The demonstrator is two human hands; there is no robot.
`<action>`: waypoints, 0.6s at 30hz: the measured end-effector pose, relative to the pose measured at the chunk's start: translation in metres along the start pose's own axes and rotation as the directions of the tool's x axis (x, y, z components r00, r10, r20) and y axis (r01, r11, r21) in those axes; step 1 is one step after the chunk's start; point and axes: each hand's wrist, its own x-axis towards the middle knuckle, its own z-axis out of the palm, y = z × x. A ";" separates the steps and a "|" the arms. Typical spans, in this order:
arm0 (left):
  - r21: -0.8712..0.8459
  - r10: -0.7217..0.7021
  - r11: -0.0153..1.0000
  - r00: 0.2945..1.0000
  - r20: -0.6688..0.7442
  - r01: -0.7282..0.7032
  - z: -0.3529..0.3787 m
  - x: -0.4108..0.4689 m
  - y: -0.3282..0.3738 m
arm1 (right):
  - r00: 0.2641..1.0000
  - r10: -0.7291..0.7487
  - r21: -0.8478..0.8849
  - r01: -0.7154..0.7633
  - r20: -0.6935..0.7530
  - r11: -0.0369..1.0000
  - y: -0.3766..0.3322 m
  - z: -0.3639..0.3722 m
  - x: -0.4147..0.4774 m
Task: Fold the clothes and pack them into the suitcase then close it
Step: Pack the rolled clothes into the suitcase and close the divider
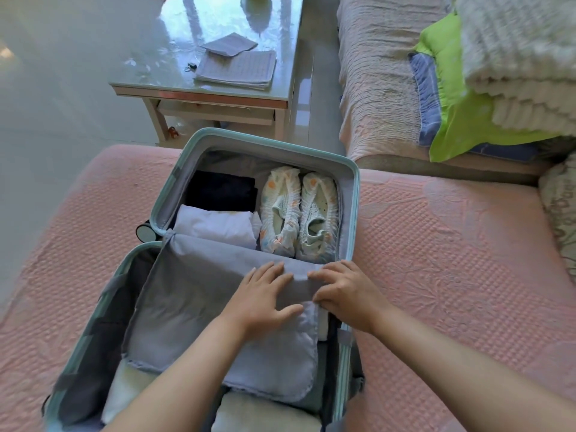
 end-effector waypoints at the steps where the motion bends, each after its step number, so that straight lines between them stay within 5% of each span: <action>1: -0.054 0.013 0.998 1.000 -0.014 -0.014 -0.005 -0.002 0.001 | 0.992 0.112 0.115 -0.105 -0.055 0.988 -0.003 -0.003 0.006; 5: -0.084 0.100 0.990 0.987 -0.127 -0.111 -0.029 -0.008 0.005 | 0.743 0.670 0.441 -0.597 -0.013 0.670 0.002 -0.027 0.038; 11: 0.091 0.218 0.974 0.963 -0.156 -0.206 -0.058 0.005 -0.007 | 0.464 0.867 0.530 -0.789 0.180 0.312 0.026 -0.049 0.081; 14: 0.157 0.210 0.970 0.968 -0.137 -0.188 -0.060 0.015 -0.003 | 0.459 0.863 0.550 -0.785 0.210 0.284 0.020 -0.058 0.102; 18: -0.041 0.053 0.997 0.930 -0.363 -0.072 -0.069 0.039 0.007 | 0.643 0.756 0.690 -0.603 0.124 0.400 0.016 -0.064 0.128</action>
